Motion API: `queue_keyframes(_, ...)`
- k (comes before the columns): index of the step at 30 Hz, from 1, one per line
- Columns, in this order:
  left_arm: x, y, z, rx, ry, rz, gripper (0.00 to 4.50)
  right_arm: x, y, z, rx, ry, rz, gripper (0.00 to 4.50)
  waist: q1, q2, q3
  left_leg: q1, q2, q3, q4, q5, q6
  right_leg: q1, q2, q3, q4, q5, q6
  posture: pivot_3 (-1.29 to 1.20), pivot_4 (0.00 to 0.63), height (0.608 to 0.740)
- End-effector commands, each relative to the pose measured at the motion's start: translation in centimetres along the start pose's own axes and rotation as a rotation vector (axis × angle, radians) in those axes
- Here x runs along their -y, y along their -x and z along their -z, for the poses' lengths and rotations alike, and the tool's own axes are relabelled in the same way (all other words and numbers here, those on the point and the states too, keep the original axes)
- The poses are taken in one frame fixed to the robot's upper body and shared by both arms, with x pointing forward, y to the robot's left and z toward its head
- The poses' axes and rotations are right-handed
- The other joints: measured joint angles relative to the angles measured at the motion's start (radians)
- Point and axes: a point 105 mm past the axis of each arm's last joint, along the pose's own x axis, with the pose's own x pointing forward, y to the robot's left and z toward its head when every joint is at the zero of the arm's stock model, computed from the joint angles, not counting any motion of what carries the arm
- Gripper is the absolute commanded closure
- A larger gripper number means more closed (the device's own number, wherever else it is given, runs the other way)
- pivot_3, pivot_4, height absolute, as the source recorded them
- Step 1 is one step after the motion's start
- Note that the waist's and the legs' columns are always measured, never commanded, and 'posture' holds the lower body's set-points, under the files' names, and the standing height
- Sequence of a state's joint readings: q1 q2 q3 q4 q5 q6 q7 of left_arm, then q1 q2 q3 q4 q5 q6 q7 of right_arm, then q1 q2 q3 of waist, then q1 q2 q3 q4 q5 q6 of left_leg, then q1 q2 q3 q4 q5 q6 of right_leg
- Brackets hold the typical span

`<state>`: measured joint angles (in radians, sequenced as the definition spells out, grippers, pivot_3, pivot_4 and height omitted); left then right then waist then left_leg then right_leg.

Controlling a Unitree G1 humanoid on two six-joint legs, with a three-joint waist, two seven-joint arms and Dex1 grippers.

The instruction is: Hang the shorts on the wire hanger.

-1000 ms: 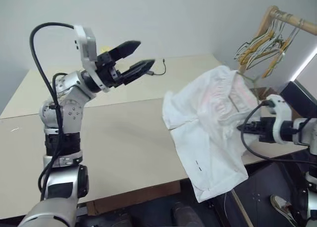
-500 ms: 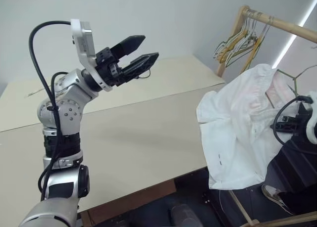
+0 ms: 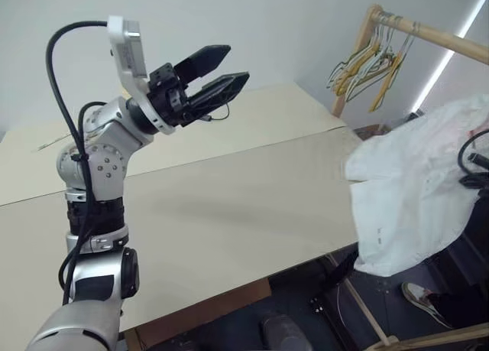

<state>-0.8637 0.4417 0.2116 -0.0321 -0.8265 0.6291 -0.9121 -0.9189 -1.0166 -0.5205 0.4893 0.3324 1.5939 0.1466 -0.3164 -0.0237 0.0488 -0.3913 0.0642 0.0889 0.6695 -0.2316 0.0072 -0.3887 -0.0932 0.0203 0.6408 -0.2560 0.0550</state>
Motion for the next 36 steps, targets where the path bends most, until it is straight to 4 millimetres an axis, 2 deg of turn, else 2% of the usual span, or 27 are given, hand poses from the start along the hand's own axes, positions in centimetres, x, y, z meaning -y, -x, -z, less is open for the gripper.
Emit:
queue_keyframes(1, 0.8, -0.5, -0.8, 0.012, -0.022, 0.031, 0.05, 0.9, 0.7, -2.1, 0.081, -0.095, 0.047, 4.50, -0.001, 0.000, 0.000, 0.000, 0.000, 0.000, 0.000, 0.000, 0.000, 0.000, 0.000, 0.000, 0.000, 0.000, 0.000, -0.30, 0.023, 0.740)
queue_keyframes(7, 1.0, -0.4, -0.7, 0.005, -0.023, 0.030, 0.05, 1.9, -0.6, -2.1, 0.065, -0.196, 0.097, 4.50, -0.001, 0.000, 0.000, 0.001, 0.000, 0.001, -0.001, 0.000, 0.000, 0.000, 0.000, 0.001, -0.001, 0.000, 0.000, -0.29, 0.022, 0.740)
queue_keyframes(16, 1.4, 0.0, -0.3, -0.018, -0.025, 0.008, 0.05, 3.7, -3.9, 1.0, -0.015, -0.277, 0.161, 4.50, 0.000, 0.000, 0.000, 0.002, 0.000, 0.002, -0.003, 0.000, 0.000, 0.001, 0.000, 0.002, -0.003, 0.000, 0.001, -0.28, 0.023, 0.740)
queue_keyframes(21, 1.7, 0.1, -0.3, -0.025, -0.023, 0.008, 0.05, 4.5, -4.6, 1.3, 0.007, -0.244, 0.200, 4.50, 0.001, 0.000, 0.000, 0.001, 0.000, 0.002, -0.004, 0.000, 0.000, 0.003, 0.001, 0.001, -0.010, 0.002, 0.004, -0.26, 0.026, 0.740)
queue_keyframes(24, 1.8, 0.1, -0.3, -0.028, -0.021, 0.010, 0.00, 4.4, -4.4, 0.6, 0.052, -0.201, 0.208, 3.73, 0.002, 0.000, 0.000, 0.000, 0.000, 0.002, -0.004, 0.000, 0.000, 0.003, 0.000, 0.002, -0.013, 0.003, 0.005, -0.26, 0.027, 0.740)
queue_keyframes(30, 1.8, 0.1, -0.3, -0.031, -0.018, 0.009, 0.00, 4.7, -3.1, -2.5, 0.258, -0.129, 0.288, 1.61, 0.001, 0.003, 0.001, 0.001, -0.001, 0.003, -0.005, 0.000, 0.000, 0.003, 0.000, 0.004, -0.012, 0.003, 0.006, -0.27, 0.023, 0.740)
queue_keyframes(34, 1.9, 0.0, -0.1, -0.033, -0.015, 0.013, 0.00, 4.2, -2.6, -3.4, 0.358, -0.053, 0.330, 0.13, 0.002, 0.003, 0.001, 0.001, -0.001, 0.002, -0.006, 0.000, 0.000, 0.003, 0.001, 0.003, -0.012, 0.003, 0.006, -0.27, 0.018, 0.740)
queue_keyframes(36, 1.9, 0.0, -0.1, -0.034, -0.015, 0.015, 0.00, 4.2, -2.2, -3.6, 0.408, -0.006, 0.364, 0.06, 0.000, 0.003, 0.001, 0.002, -0.001, 0.003, -0.006, 0.000, 0.000, 0.003, 0.000, 0.004, -0.012, 0.003, 0.006, -0.27, 0.018, 0.740)
